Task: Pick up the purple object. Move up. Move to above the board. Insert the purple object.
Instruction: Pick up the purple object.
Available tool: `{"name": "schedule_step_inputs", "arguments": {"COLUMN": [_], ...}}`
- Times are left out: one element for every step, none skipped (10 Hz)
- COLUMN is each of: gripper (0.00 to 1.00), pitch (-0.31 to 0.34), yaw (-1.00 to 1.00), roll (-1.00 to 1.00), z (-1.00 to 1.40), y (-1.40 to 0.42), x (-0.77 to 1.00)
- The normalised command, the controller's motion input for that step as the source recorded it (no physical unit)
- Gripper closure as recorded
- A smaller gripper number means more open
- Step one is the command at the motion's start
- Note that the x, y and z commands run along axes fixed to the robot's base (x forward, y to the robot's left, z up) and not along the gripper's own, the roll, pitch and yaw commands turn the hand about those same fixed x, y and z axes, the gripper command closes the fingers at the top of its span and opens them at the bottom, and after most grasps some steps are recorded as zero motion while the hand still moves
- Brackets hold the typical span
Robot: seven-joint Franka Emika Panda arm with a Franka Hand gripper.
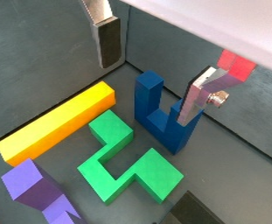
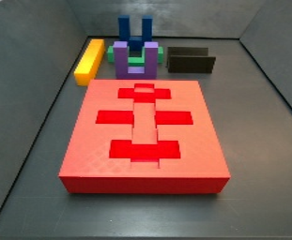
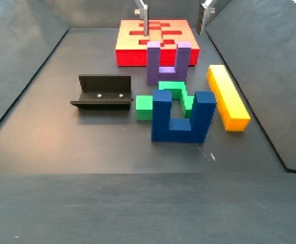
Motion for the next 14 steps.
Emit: {"name": "schedule_step_inputs", "arguments": {"gripper": [0.00, 0.00, 0.00, 0.00, 0.00, 0.00, 0.00, 0.00, 0.00, 0.00, 0.00, 0.00, 0.00, 0.00], "pitch": [0.000, -0.026, -0.029, -0.017, 0.000, 0.000, 0.000, 0.000, 0.000, 0.013, 0.004, 0.029, 0.017, 0.000], "yaw": [0.00, 0.00, 0.03, 0.14, 0.13, 0.08, 0.03, 0.05, 0.07, 0.05, 0.00, 0.10, 0.25, 0.27], "roll": [0.00, 0.00, 0.00, 0.05, 0.10, 0.07, 0.01, 0.01, 0.02, 0.02, 0.00, 0.04, 0.07, 0.10], "z": [-0.02, -0.14, -0.15, -0.11, -0.07, -0.07, -0.11, -0.12, -0.15, -0.22, -0.27, -0.25, -0.15, -0.15], "y": [0.00, -0.44, -0.61, -0.77, -0.78, -0.68, -0.52, -0.52, -0.51, -0.37, -0.13, 0.00, 0.01, 0.05], "x": [0.00, 0.07, 0.22, 0.22, 0.26, 0.36, 0.38, 0.45, 0.51, 0.58, 0.48, 0.20, 0.00, 0.00]}}
